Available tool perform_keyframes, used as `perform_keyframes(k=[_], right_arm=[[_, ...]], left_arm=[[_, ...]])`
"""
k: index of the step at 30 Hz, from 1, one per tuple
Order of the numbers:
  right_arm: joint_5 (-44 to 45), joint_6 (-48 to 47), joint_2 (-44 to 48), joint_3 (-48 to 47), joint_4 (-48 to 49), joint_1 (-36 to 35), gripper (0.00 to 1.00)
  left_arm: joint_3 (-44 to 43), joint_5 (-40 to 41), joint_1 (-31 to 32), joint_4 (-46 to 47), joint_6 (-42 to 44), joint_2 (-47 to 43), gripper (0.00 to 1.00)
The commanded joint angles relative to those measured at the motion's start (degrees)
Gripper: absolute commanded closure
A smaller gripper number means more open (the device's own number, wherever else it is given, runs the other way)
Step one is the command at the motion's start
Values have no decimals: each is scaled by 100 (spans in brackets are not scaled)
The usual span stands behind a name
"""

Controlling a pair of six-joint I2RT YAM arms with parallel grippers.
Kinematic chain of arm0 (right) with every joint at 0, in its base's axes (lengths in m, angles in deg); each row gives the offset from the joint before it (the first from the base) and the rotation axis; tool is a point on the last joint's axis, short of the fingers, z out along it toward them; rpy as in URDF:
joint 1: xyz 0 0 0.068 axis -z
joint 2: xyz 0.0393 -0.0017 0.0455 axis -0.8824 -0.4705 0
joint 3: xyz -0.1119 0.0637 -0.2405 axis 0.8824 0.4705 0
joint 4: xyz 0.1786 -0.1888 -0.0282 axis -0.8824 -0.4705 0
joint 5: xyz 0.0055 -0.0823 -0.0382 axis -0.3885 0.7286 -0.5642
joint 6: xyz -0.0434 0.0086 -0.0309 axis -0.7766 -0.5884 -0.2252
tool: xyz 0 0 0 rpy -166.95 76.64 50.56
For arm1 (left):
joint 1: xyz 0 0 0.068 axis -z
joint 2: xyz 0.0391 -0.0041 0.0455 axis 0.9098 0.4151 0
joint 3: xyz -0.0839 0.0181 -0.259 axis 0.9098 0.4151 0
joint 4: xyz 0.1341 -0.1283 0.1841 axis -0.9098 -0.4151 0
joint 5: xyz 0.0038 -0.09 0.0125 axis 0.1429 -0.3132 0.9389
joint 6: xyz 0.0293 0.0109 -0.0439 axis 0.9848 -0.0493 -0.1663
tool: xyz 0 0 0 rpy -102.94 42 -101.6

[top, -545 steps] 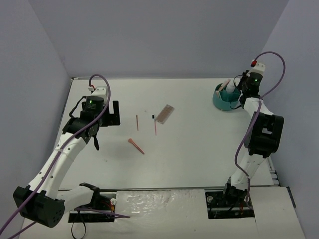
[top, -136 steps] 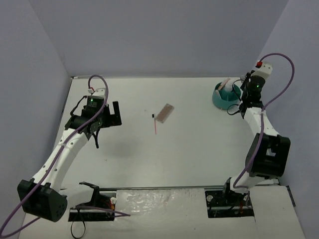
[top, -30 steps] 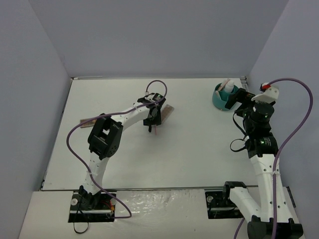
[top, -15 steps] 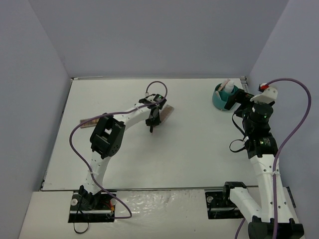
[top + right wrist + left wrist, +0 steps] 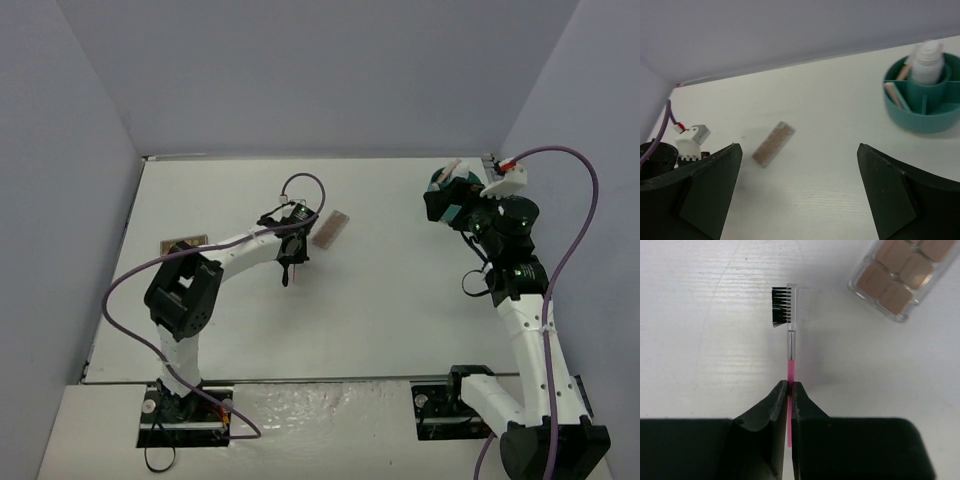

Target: Organize the makeup

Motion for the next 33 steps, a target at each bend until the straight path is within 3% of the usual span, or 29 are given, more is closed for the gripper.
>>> perform_keyframes(k=[1,11,16,24,33], right_arm=[[-1532,945,-285,55,1526,-421,6],[-844,1076,-913,66,2192,-2138,26],[-598,1085,-1192,45,2476,-2645,35],[-241,1090,-1478,40,2750,-2969,54],[18,1063,-1542,44,2856,-3050,67]], left_arm=[[545,-277,86,1796,898,-1516,100],[1394,-1733,215,3818,1515,-2819,100],[1453,-2183,330,4061,1593,-3192,100],[1461,-2427,523,4163,1736,-3469,100],[1475,-2550,562,4215,1753,-3586,100]])
